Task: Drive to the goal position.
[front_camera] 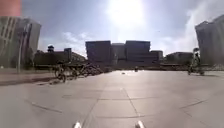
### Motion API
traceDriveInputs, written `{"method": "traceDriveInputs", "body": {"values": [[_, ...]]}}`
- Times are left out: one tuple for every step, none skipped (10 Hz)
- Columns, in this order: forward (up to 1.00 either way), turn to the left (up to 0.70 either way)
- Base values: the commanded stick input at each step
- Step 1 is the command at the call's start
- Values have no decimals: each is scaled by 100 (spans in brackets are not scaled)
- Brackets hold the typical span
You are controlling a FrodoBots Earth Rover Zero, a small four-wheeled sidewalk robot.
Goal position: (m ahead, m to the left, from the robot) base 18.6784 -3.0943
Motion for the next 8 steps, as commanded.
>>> {"method": "traceDriveInputs", "body": {"values": [[70,0],[70,0],[70,0],[70,0],[70,0],[70,0],[70,0],[70,0]]}}
